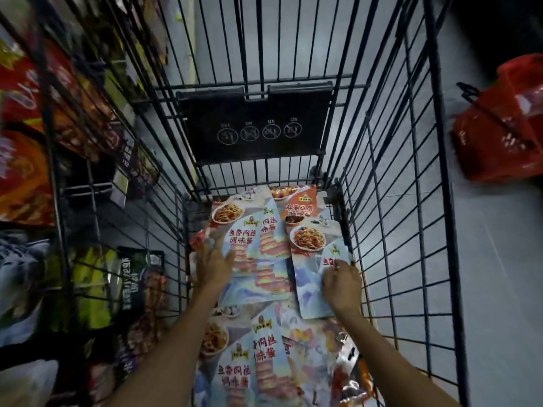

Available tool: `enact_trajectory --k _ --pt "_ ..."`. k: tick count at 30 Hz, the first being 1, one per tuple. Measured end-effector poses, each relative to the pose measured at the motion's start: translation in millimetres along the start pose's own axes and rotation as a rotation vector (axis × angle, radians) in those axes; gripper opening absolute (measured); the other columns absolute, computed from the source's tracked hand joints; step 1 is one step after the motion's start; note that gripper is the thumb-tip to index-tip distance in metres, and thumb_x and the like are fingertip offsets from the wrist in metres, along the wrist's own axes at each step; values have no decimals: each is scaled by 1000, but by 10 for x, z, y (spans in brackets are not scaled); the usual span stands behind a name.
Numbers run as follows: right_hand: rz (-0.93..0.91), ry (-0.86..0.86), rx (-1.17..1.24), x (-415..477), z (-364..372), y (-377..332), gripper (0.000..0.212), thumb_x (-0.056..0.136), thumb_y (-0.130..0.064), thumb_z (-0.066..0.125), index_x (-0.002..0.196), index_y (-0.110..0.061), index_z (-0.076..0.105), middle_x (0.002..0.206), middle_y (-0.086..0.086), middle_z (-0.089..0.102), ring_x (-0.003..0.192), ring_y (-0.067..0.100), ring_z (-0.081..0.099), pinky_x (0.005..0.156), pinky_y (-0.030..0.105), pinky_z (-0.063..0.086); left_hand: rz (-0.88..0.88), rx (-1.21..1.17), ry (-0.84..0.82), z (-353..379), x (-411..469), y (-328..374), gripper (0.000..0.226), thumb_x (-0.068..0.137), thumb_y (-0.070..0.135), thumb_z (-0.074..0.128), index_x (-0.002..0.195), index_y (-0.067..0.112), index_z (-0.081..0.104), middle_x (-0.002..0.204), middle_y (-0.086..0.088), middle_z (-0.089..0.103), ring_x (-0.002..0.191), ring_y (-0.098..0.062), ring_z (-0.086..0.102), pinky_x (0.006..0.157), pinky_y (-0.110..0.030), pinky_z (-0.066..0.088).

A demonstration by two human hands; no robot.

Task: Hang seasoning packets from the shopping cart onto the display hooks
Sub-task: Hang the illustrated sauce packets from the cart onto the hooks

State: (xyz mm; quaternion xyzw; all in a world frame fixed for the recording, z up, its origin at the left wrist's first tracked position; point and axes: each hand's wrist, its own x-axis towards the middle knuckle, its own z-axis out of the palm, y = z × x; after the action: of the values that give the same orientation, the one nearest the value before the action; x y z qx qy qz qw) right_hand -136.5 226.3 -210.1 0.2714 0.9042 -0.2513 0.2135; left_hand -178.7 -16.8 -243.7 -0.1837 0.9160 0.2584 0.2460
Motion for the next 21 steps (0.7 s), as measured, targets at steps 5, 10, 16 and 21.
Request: enact_trajectory --k 5,10,16,21 --pt "-55 -20 36 -11 -40 -118 38 93 -29 58 127 -13 55 130 15 51 120 28 46 96 31 38 129 -103 38 63 -139 83 53 92 25 59 142 20 42 147 -12 37 134 -30 36 104 -41 37" --pt "40 -63 118 64 -15 -131 47 87 -34 66 126 -15 48 130 12 50 119 28 50 98 40 44 31 -235 88 7 33 110 43 86 30 67 123 10 56 130 -14 51 121 -32 47 97 -40 42" --pt "110 -74 87 168 -25 -95 77 75 -45 76 133 -13 38 135 10 49 124 29 48 103 49 41 -144 -256 -48 -79 333 130 84 68 29 84 136 7 42 136 -16 49 124 -34 47 99 -45 44" --pt "211 -167 162 296 -106 -84 85 65 -44 83 132 -12 42 123 14 58 113 34 58 95 53 47 -230 -375 -86 -232 459 168 81 53 10 92 126 7 57 127 -12 60 113 -27 58 97 -37 48"
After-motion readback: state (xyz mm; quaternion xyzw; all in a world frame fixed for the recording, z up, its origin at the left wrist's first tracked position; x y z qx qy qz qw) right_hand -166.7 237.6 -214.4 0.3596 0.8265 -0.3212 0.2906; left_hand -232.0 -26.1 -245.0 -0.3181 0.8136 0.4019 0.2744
